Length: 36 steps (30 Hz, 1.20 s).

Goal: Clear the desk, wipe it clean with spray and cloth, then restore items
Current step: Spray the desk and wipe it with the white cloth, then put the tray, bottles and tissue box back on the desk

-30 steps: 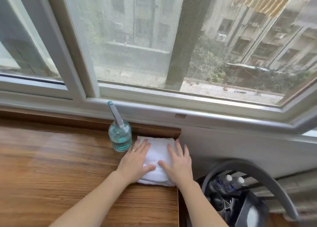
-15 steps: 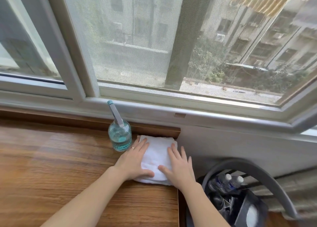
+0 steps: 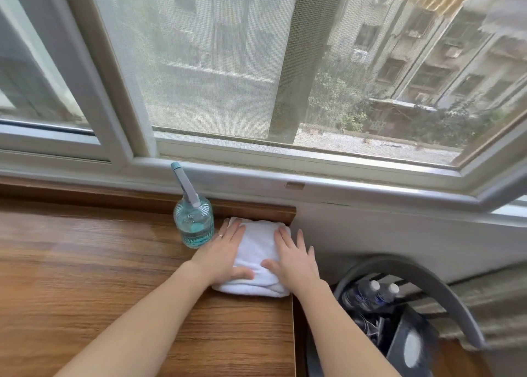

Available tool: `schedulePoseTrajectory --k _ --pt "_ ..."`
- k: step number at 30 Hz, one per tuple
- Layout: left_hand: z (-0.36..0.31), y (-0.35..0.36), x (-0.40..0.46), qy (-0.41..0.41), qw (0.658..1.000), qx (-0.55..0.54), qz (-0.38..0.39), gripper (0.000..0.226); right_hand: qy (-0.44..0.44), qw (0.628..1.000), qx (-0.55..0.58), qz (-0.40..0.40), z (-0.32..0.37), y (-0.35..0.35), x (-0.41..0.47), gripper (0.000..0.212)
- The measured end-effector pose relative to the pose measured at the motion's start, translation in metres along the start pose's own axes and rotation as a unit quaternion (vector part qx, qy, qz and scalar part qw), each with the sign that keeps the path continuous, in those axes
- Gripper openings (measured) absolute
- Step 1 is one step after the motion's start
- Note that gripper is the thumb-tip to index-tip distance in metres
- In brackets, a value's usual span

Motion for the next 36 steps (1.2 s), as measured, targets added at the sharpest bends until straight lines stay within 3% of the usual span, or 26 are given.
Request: schedulePoseTrajectory --k 11,19,29,36 --pt "-0.018 -0.013 -0.012 -0.033 0.999 0.003 0.019 0.124 0.024 0.999 0.031 0.008 -0.002 -0.019 -0.024 0.074" --pt "-0.072 -0.022 -0.019 0.001 0.998 0.039 0.043 0.098 0.092 0.995 0.026 -0.007 -0.028 -0.036 -0.078 0.071" --pt "-0.175 0.009 -0.048 0.007 0.989 0.031 0.143 0.090 0.183 0.982 0.023 0.037 -0.114 -0.011 -0.189 0.075" --pt "-0.245 0.072 -0.080 -0.002 0.985 0.025 0.171 0.089 0.184 0.980 0.040 0.059 -0.177 0.034 -0.266 0.076"
Point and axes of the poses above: each hand's wrist, its own x-axis towards the middle knuckle, its own y-axis out of the palm, z = x × y, the point moved 6 cm from there along x, towards the middle knuckle, and after that the axes turned 15 degrees about -x, right-handed, at the moved point
